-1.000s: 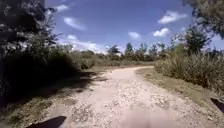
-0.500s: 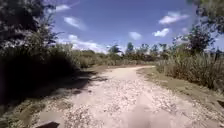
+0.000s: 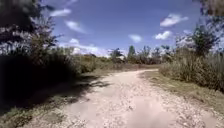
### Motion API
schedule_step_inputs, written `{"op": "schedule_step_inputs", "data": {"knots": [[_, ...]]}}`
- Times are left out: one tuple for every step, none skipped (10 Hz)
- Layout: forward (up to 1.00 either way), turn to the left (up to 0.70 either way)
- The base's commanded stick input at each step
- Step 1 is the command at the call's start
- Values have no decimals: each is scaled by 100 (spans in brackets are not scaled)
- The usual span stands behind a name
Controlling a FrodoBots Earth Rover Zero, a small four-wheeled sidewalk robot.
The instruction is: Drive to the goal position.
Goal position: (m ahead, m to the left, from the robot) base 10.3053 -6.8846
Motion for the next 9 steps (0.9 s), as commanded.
{"op": "schedule_step_inputs", "data": {"knots": [[70,0],[70,0],[70,0],[70,0],[70,0],[70,0],[70,0],[70,0],[70,0]]}}
